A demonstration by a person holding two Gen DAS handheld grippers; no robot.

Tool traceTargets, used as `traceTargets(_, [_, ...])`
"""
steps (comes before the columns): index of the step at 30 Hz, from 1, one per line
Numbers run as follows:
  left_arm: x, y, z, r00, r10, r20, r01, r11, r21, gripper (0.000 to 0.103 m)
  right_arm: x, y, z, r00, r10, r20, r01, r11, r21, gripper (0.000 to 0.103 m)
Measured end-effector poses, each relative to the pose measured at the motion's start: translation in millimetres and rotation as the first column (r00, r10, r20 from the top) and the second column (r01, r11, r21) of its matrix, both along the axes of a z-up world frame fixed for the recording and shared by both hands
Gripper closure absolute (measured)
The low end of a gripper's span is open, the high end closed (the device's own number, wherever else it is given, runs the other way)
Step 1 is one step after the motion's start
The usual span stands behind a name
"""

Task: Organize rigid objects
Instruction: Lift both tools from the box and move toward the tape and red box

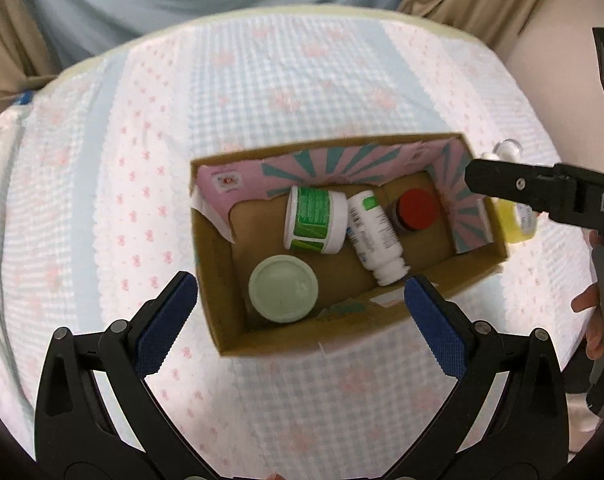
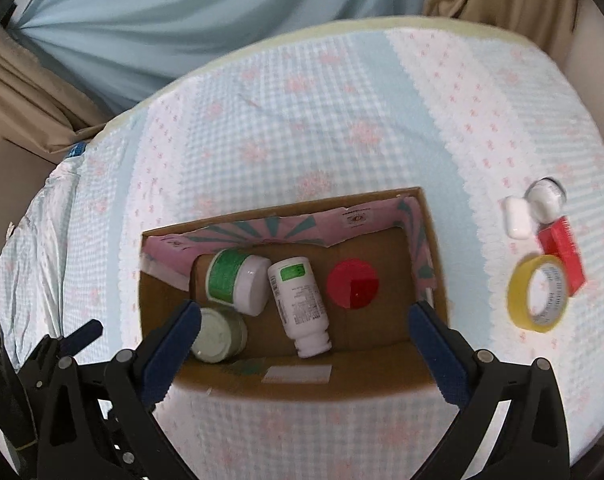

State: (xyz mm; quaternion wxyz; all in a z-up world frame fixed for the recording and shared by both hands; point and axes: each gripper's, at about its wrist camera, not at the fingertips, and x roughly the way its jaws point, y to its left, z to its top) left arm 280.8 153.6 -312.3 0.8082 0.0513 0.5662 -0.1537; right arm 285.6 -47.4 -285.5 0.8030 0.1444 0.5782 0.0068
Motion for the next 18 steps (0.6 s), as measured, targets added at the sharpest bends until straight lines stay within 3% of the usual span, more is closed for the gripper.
traceTargets(9, [-54.2, 4.1, 77.4, 0.995, 0.004, 0.103, -0.001, 1.0, -0.026, 0.0, -59.1, 0.3, 86.1, 0.998, 0.008, 0.061, -0.003, 0.997, -0.074, 0.0])
traceTargets(18, [-115.4, -33.2, 115.4, 0.987, -0.03, 0.159, 0.039, 0.998, -0.054, 0.0, -129.4, -49.3, 145.2, 0.99, -0.041, 0.137, 0.062, 0.987, -0.148, 0.0])
